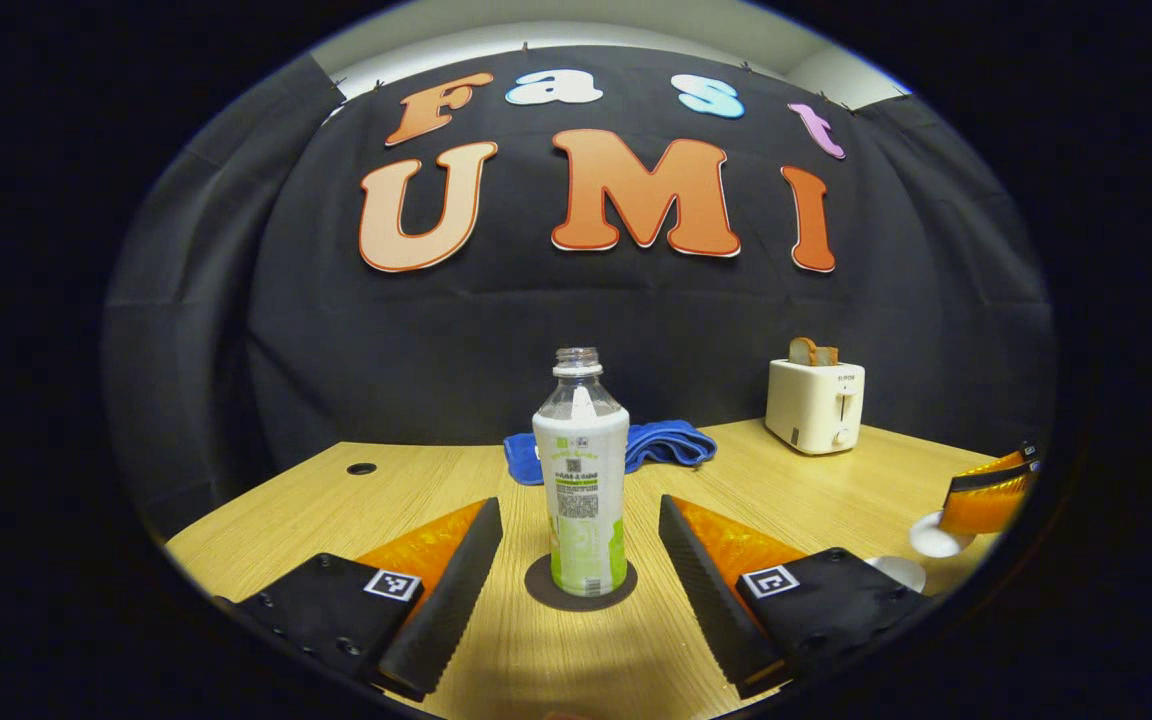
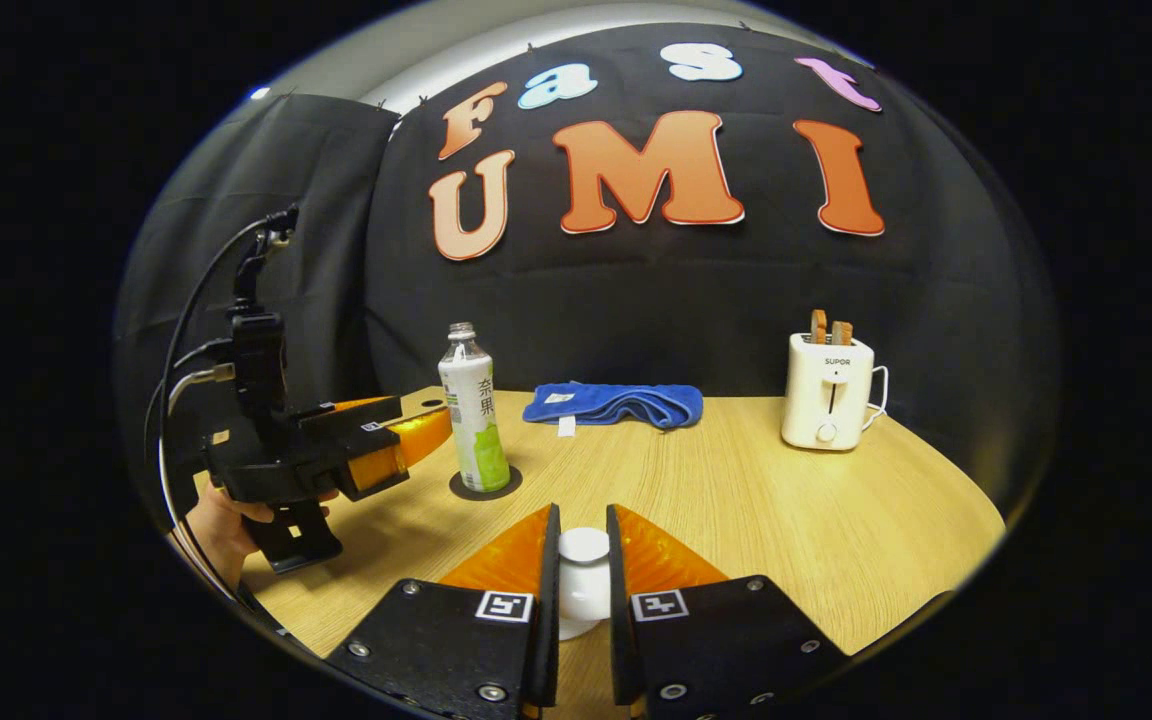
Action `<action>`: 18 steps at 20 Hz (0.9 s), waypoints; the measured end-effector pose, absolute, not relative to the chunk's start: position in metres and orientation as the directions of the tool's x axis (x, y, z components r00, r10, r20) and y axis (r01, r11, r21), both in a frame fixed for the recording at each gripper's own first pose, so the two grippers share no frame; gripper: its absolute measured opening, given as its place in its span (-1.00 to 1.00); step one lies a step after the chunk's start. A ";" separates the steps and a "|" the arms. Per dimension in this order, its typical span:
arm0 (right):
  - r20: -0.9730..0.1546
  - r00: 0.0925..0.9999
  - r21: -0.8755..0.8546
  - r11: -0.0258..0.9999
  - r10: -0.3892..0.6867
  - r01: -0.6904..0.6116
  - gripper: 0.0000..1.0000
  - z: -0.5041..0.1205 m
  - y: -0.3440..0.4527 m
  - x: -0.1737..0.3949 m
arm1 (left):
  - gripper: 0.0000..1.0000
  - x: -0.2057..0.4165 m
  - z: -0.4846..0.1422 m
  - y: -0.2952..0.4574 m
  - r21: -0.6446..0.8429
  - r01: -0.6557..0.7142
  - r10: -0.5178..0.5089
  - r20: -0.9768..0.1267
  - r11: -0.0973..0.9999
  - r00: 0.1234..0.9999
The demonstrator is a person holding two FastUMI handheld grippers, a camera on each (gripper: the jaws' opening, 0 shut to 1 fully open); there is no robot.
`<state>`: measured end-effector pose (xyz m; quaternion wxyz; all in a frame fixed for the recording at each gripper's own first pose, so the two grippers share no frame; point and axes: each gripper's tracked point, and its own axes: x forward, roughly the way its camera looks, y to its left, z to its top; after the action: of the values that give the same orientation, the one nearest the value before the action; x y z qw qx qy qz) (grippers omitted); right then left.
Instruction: Open the teacup lid with one hand, grasp the water bottle and pour water into the teacup with the other hand; after pouring, place the water bottle on the coaster and then close the teacup lid.
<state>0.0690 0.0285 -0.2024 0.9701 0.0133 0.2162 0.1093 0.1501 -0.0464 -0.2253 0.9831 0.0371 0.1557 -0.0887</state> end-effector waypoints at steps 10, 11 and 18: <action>-0.450 0.862 0.027 0.969 0.233 -0.247 -0.56 -0.230 0.060 0.072 | 0.94 0.108 -0.212 -0.013 0.088 0.068 -0.045 -0.235 0.994 0.971; -0.455 0.861 0.018 0.969 0.228 -0.247 -0.57 -0.233 0.062 0.071 | 1.00 0.106 -0.211 -0.010 0.086 0.058 -0.037 -0.228 0.995 0.973; -0.447 0.868 0.028 0.973 0.216 -0.228 -0.57 -0.239 0.060 0.072 | 1.00 0.098 -0.205 -0.007 0.065 0.045 -0.030 -0.213 0.997 0.976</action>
<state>0.0718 0.0602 -0.2391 0.9664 -0.0129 0.2298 0.1146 0.0976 -0.0074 -0.2051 0.9935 0.0350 0.1067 -0.0190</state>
